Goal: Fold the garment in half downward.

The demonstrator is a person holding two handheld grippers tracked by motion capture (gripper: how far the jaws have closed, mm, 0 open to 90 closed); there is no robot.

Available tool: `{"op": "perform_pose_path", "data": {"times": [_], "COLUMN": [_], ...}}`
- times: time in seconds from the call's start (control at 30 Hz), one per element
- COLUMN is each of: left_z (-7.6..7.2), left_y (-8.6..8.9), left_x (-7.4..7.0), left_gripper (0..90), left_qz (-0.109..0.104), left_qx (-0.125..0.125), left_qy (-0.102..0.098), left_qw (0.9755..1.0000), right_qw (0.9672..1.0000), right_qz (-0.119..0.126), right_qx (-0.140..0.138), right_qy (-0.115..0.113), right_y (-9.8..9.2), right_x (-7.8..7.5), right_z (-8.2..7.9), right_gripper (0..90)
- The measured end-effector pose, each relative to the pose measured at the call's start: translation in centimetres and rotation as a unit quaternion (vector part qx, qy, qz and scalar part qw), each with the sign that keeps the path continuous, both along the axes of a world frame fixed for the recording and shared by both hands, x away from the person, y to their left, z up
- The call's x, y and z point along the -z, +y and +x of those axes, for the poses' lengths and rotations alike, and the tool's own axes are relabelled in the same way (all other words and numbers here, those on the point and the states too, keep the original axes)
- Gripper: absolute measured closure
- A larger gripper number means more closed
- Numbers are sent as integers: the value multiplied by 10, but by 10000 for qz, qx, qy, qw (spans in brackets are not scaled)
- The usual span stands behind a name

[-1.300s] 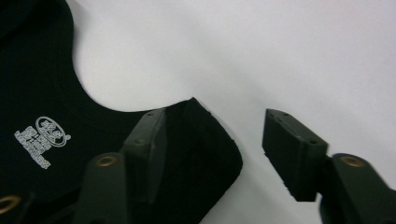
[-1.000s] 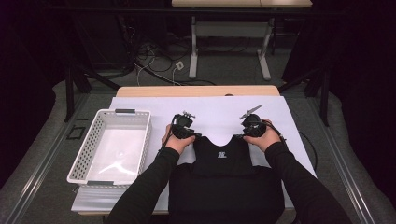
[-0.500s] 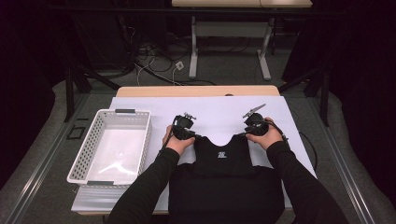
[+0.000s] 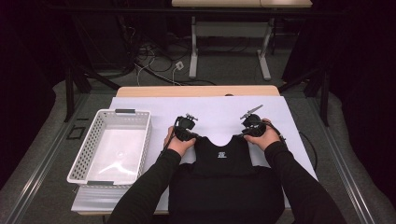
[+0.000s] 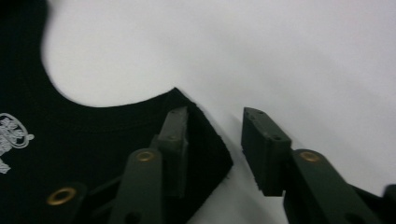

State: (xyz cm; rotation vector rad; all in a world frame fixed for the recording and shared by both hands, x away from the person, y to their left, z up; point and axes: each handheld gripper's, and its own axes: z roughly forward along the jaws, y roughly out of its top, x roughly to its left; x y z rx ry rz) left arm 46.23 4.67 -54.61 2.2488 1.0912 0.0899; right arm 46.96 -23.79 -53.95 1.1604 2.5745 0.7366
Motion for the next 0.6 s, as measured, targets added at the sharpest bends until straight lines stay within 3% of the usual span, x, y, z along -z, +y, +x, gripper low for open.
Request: {"op": "perform_pose_path", "data": {"times": [0.17, 0.23, 0.3, 0.43, 0.47, 0.6], "left_z": [-1, -1, -1, 0, 0, 2], "left_y": [-2, -2, -1, 2, 2, 4], "left_x": [1, 0, -2, -11, -14, -28], "left_gripper": [850, 858, 865, 868, 868, 868], "left_qz": [-58, -44, -40, -146, -183, -274], "left_qx": [-11, -13, -29, -25, -37, -58], "left_qy": [15, 24, -3, -60, -74, -208], "left_qw": [10000, 10000, 10000, 9999, 9998, 9994], "right_qw": [9998, 9999, 9998, 9999, 9998, 9989], "right_qz": [111, -9, 146, -29, 127, 293], "right_qx": [-91, -107, -97, -145, -130, -130], "right_qy": [111, 136, -44, 36, -117, -335], "right_y": [3, 6, 7, 8, 8, 9], "right_x": [0, -2, 0, -12, -13, -27], "right_z": [-3, -4, -5, -7, -8, -9], "right_gripper": [814, 850, 860, 866, 866, 866]}}
